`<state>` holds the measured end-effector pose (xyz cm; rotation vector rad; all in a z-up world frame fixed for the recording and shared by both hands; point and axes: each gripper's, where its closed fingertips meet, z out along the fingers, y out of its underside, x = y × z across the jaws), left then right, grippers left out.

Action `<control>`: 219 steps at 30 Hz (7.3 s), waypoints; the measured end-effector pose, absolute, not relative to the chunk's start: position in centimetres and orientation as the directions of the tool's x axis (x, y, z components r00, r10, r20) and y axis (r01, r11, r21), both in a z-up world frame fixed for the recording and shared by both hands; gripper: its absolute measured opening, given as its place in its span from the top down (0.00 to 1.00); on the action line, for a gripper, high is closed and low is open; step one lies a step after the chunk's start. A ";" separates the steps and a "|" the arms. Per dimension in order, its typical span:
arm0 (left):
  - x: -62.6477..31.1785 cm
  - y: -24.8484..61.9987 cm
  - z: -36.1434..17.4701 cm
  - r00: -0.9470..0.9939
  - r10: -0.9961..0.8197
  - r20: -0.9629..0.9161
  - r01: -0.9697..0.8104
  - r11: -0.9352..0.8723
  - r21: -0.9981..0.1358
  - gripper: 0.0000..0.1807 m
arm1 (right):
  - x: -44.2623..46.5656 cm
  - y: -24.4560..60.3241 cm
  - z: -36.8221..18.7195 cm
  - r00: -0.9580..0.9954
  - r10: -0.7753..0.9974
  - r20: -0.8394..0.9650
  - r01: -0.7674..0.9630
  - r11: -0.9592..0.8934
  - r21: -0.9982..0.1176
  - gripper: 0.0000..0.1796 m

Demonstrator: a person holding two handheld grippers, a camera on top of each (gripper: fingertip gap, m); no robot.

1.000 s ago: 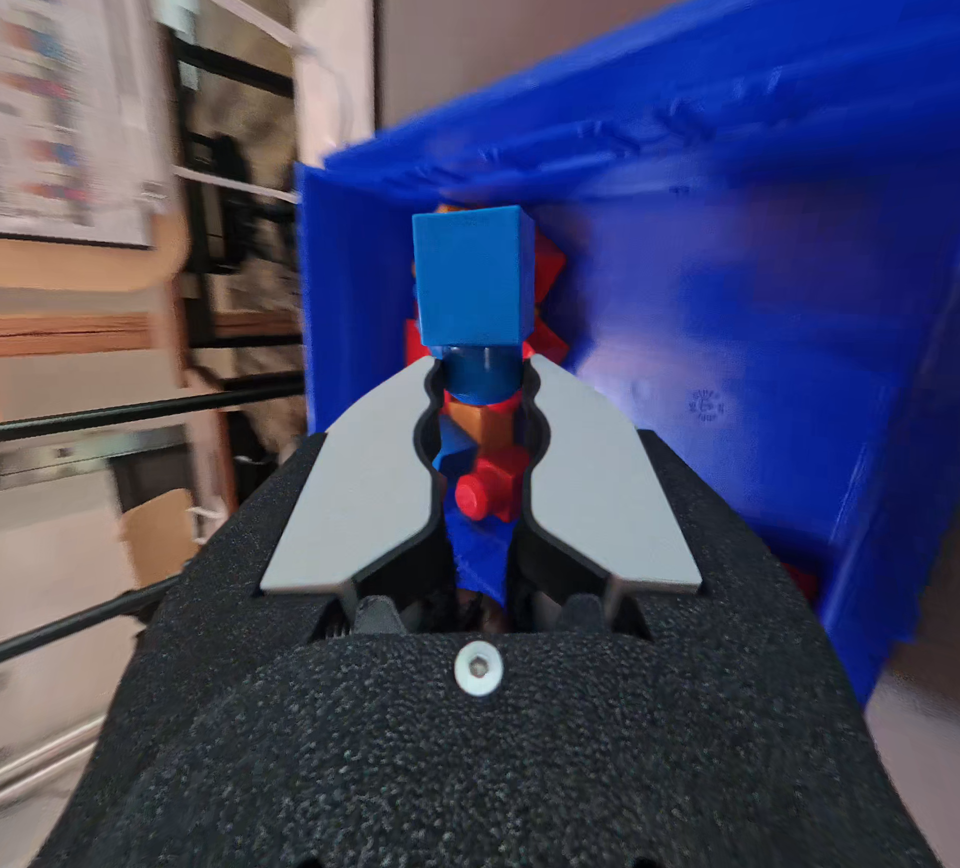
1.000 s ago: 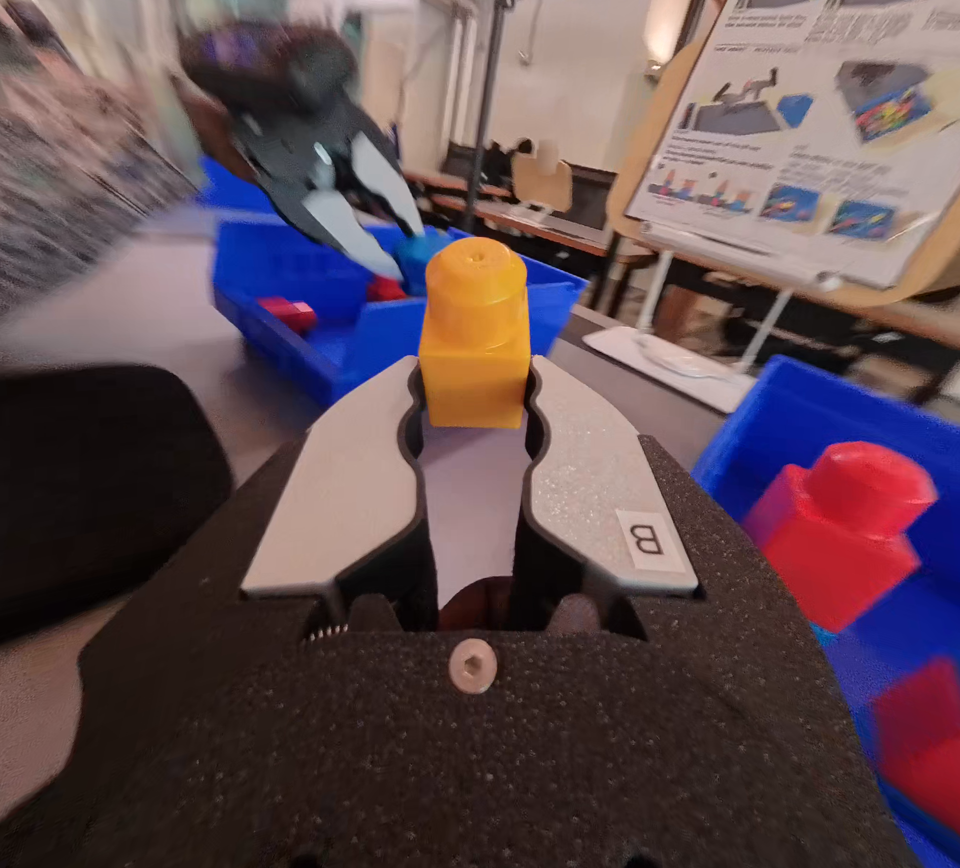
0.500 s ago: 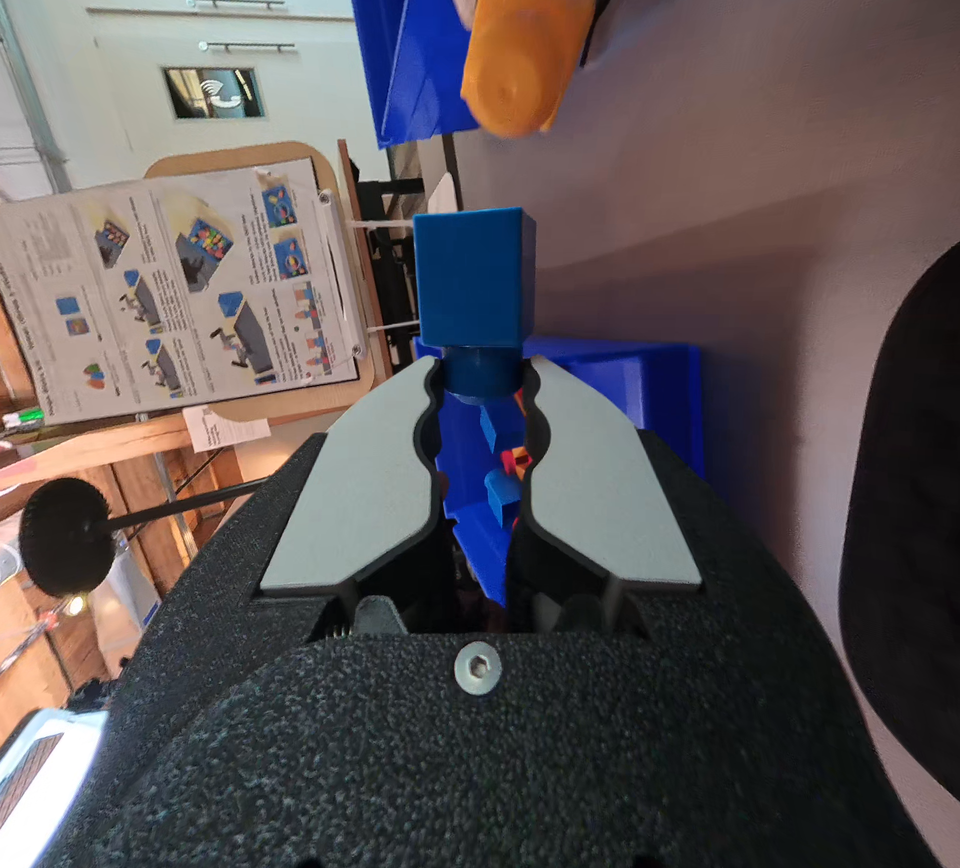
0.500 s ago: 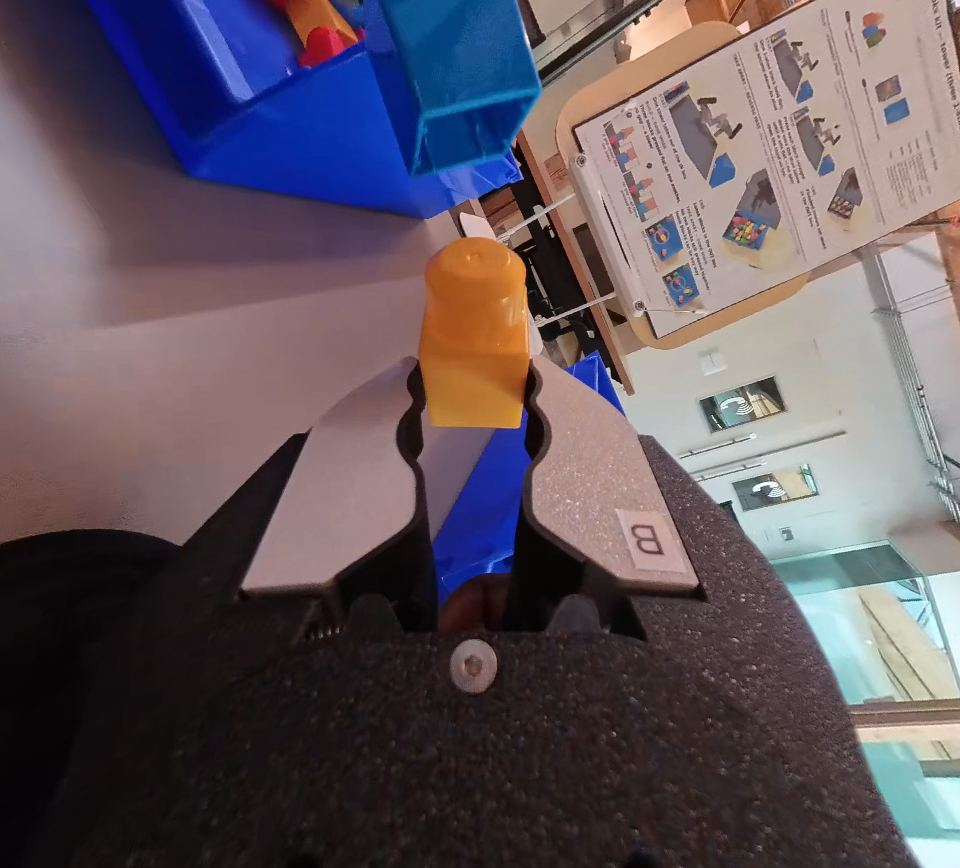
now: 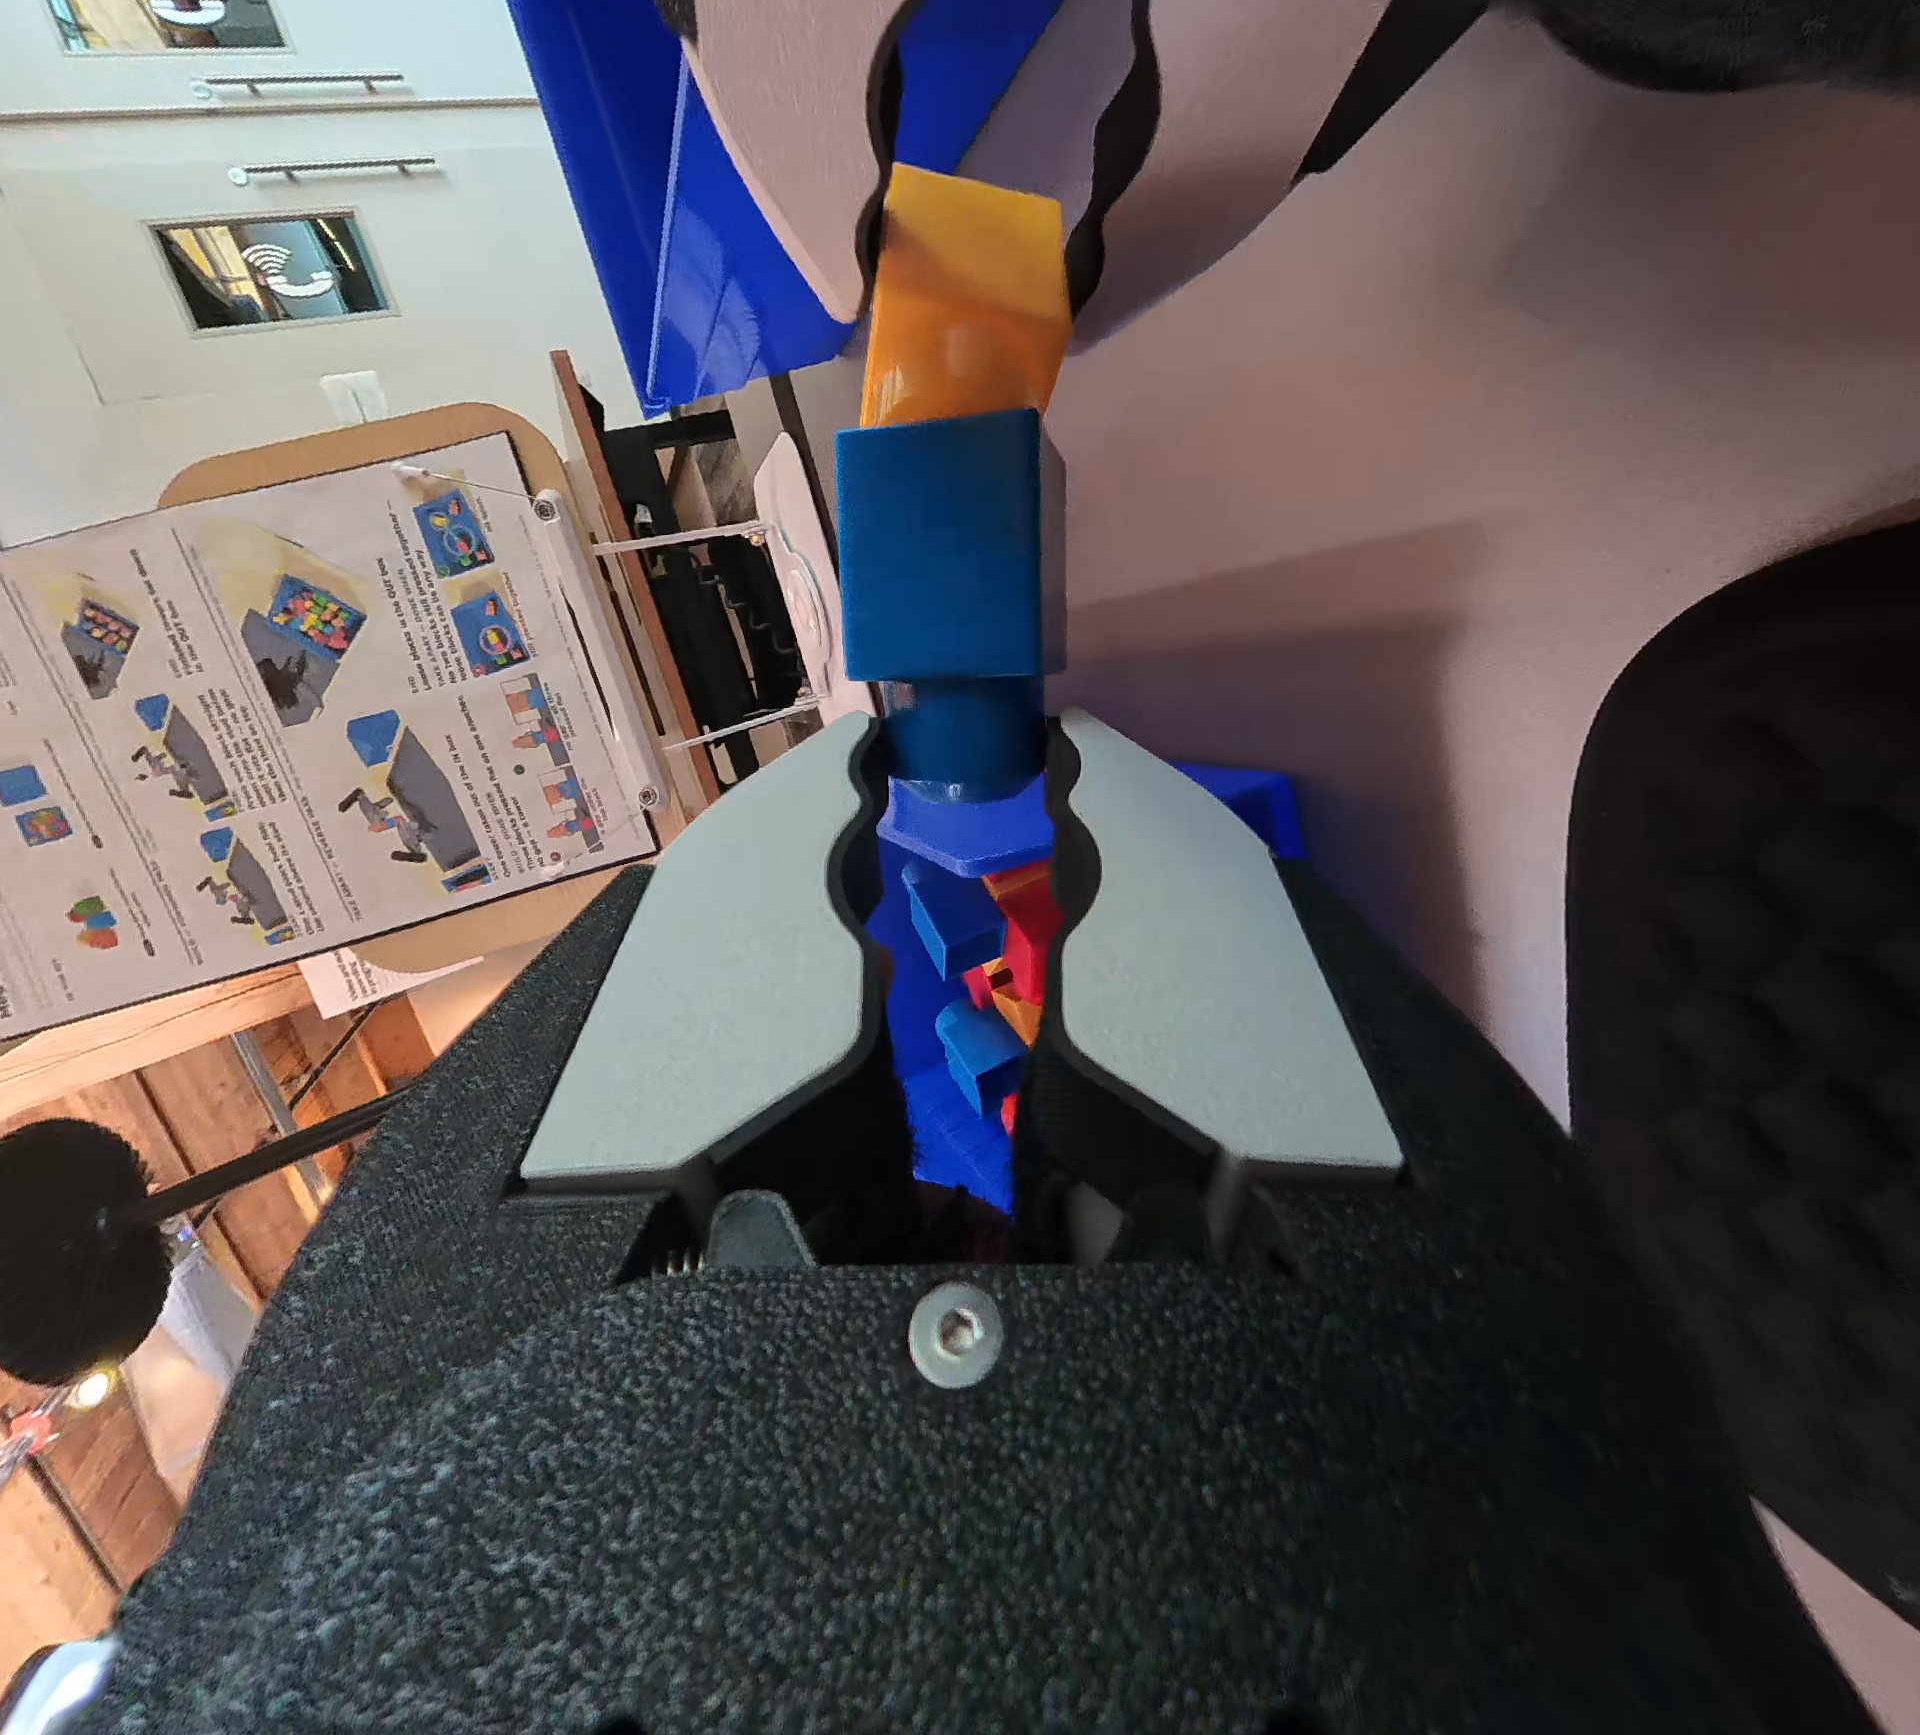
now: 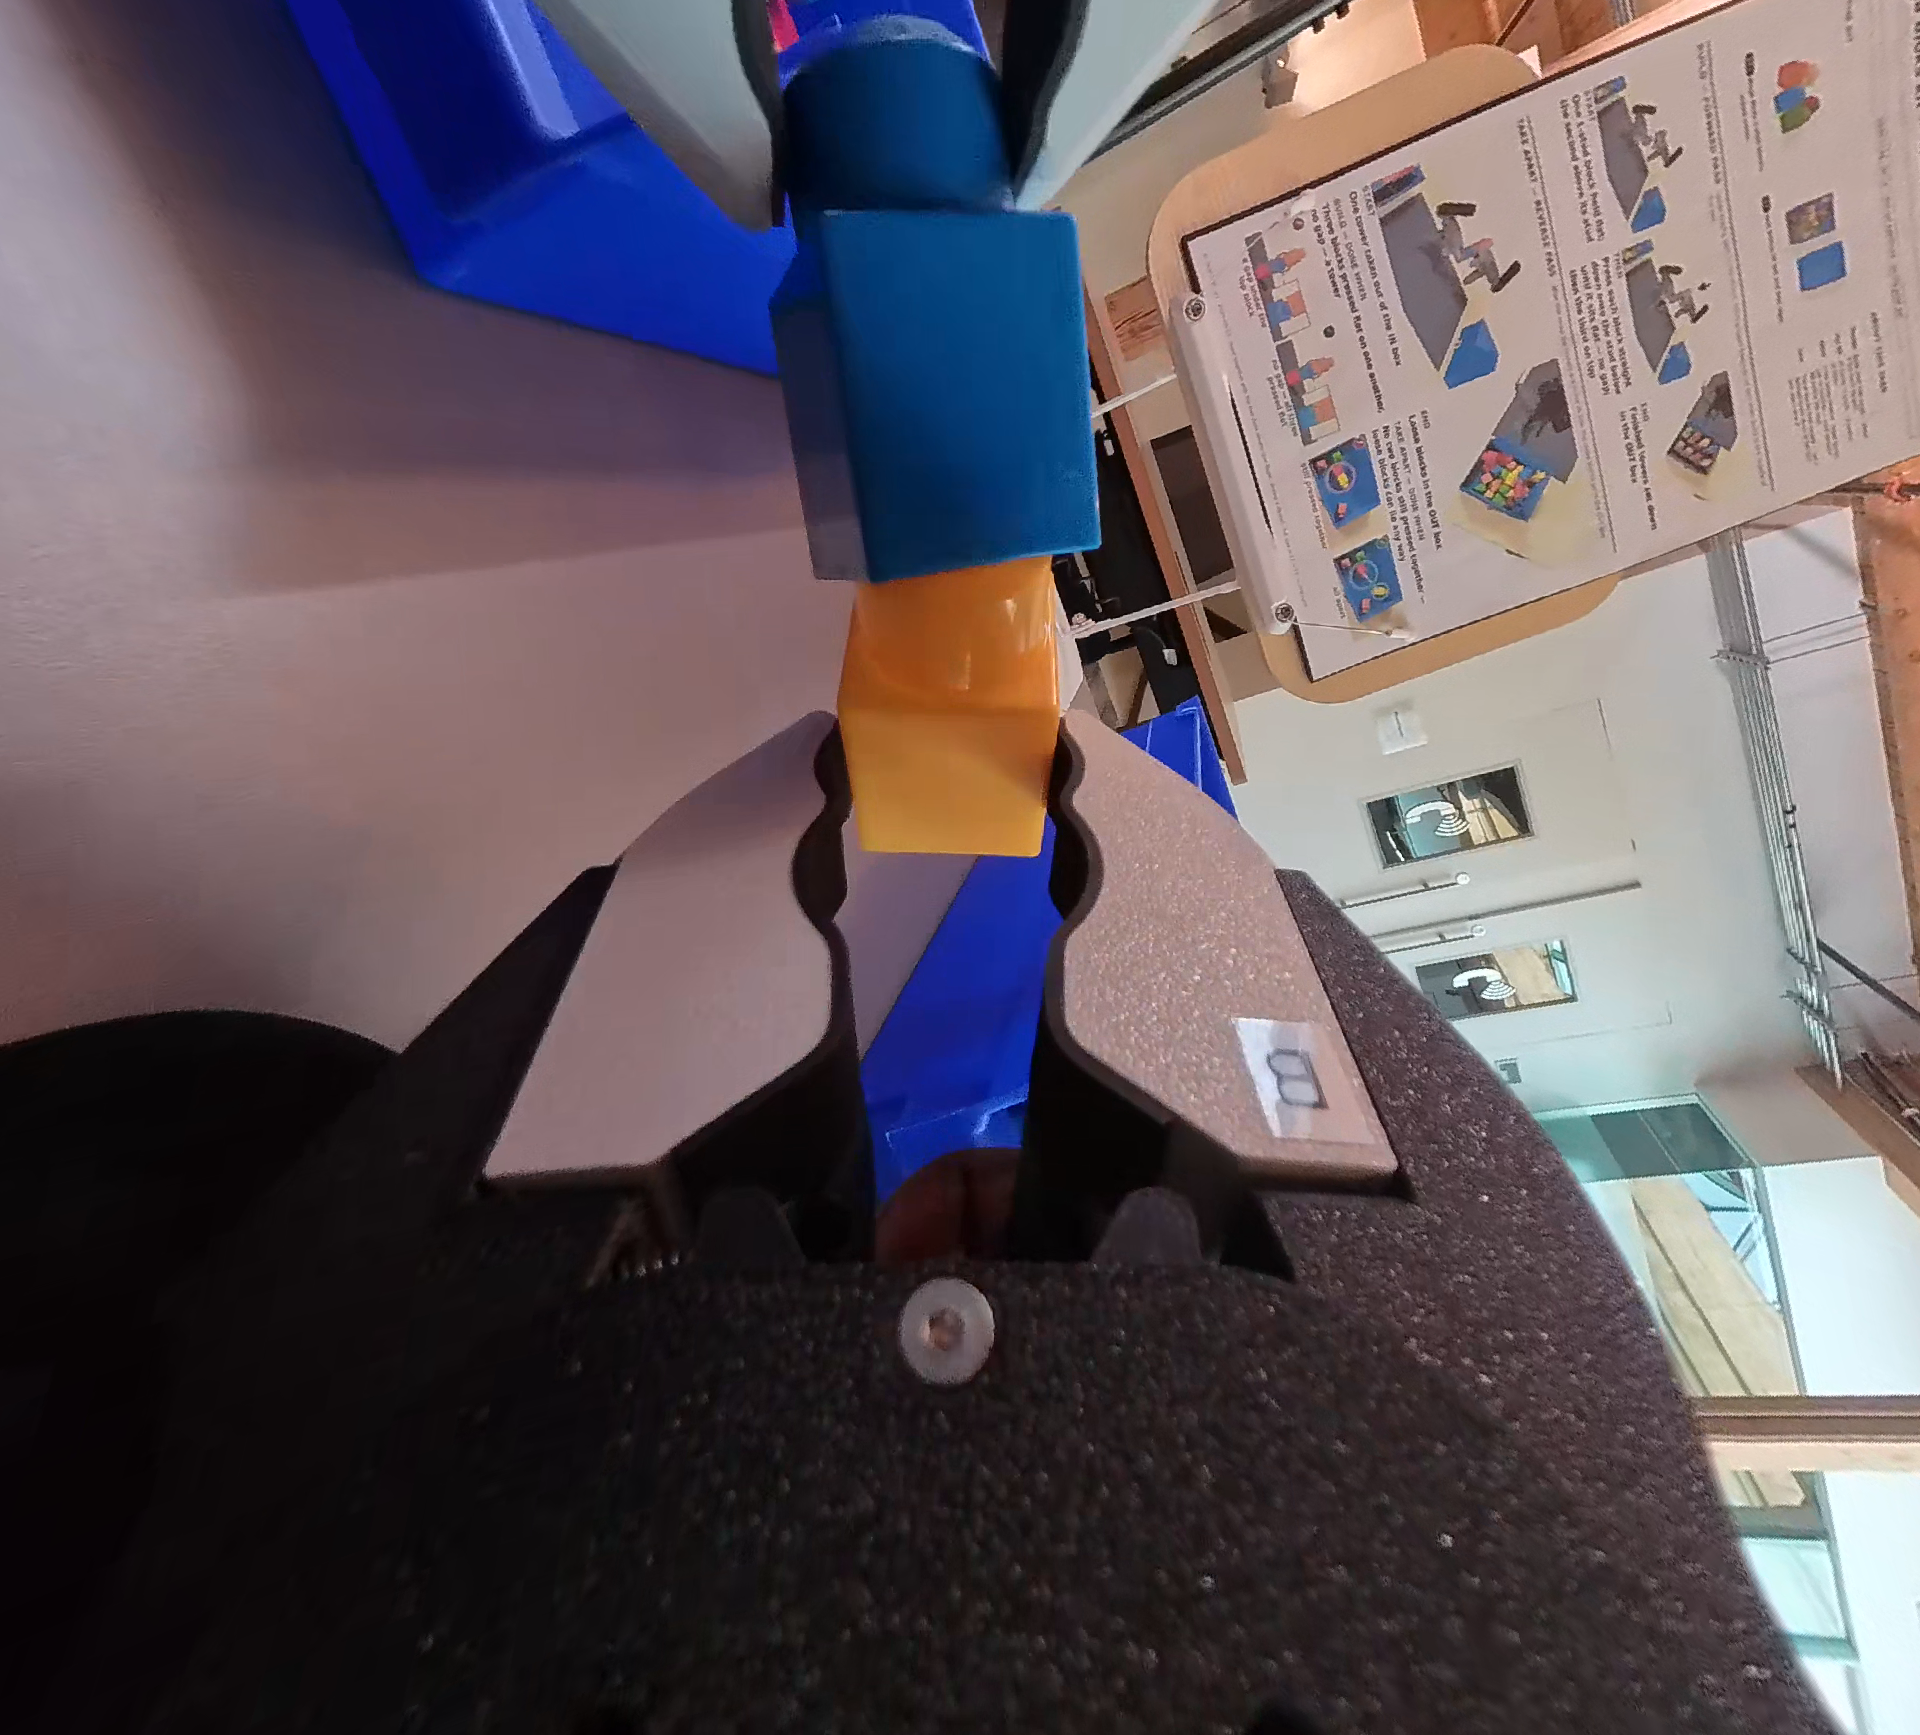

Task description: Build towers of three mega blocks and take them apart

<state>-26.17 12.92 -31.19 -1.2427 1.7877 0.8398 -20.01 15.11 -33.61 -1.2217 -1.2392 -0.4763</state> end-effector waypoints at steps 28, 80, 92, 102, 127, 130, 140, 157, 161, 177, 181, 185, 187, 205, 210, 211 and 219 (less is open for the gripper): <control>-26.4 11.2 -32.8 -0.304 -0.496 -0.813 -0.932 0.331 0.146 0.85 | -21.5 13.5 -37.1 0.257 0.575 0.777 0.801 0.323 -0.504 0.80; -24.6 7.1 -26.1 0.252 -0.943 -0.217 -0.166 0.179 -0.970 0.79 | -22.1 7.6 -26.8 0.041 0.973 -0.225 -0.239 -0.209 -0.948 0.78; -23.7 7.9 -24.5 0.249 -0.946 0.207 0.219 -0.153 -0.964 0.80 | -21.6 7.5 -26.5 -0.130 0.884 -0.449 -0.257 -0.467 -0.846 0.80; -23.6 7.3 -24.8 0.247 -0.954 0.172 0.168 -0.132 -0.977 0.80 | -21.6 7.0 -26.6 -0.154 0.885 -0.439 -0.251 -0.465 -0.849 0.80; -31.4 12.3 -24.3 0.617 -0.779 -0.116 -0.282 -0.081 -0.956 0.71 | -19.9 9.3 -25.7 0.011 0.927 -0.375 -0.373 -0.344 -0.861 0.80; -35.7 16.9 -24.2 0.723 -0.655 -0.221 -0.423 -0.166 -0.891 0.71 | -20.5 9.2 -26.2 0.031 0.933 -0.358 -0.335 -0.328 -0.883 0.80; -38.7 31.8 -30.4 0.691 -0.675 -0.258 -0.703 -0.544 -0.458 0.74 | -20.6 9.5 -26.7 0.075 0.937 -0.341 -0.305 -0.304 -0.903 0.80; -39.8 33.9 -36.8 0.720 -0.693 -0.042 -0.691 -0.709 -0.140 0.83 | -20.2 9.9 -26.6 0.099 0.934 -0.343 -0.308 -0.299 -0.903 0.80; -37.1 33.8 -30.1 0.768 -0.637 0.064 -0.450 -0.608 -0.654 0.83 | -19.9 10.1 -26.2 0.118 0.934 -0.338 -0.335 -0.283 -0.899 0.80; -28.2 17.1 -19.4 0.074 -0.571 0.818 0.813 -0.441 -0.381 0.83 | -17.8 9.3 -22.2 0.575 0.789 0.216 -0.307 0.454 -0.837 0.81; -26.5 16.6 -20.9 -0.035 -0.486 0.873 0.821 -0.512 -0.252 0.83 | -17.8 9.0 -22.0 0.643 0.692 0.328 -0.205 0.568 -0.797 0.80; -25.6 16.5 -21.2 -0.070 -0.469 0.880 0.786 -0.570 -0.241 0.83 | -18.2 8.9 -22.3 0.654 0.644 0.398 -0.132 0.614 -0.778 0.80; -25.5 16.4 -21.0 -0.058 -0.480 0.875 0.785 -0.563 -0.257 0.83 | -18.2 8.8 -22.3 0.656 0.635 0.407 -0.126 0.624 -0.772 0.80; -24.7 15.2 -20.0 0.125 -0.559 0.819 0.815 -0.413 -0.407 0.83 | -17.8 8.4 -21.8 0.678 0.614 0.404 -0.143 0.650 -0.746 0.80; -24.4 15.0 -20.0 0.123 -0.579 0.806 0.798 -0.425 -0.427 0.83 | -17.9 8.0 -21.7 0.653 0.656 0.380 -0.193 0.628 -0.754 0.80; -24.4 15.0 -19.9 0.127 -0.584 0.801 0.797 -0.421 -0.434 0.83 | -18.0 8.0 -21.8 0.651 0.654 0.385 -0.186 0.629 -0.755 0.80; -24.2 14.6 -19.1 0.184 -0.629 0.755 0.788 -0.365 -0.496 0.83 | -17.9 8.0 -21.8 0.643 0.671 0.368 -0.208 0.616 -0.760 0.80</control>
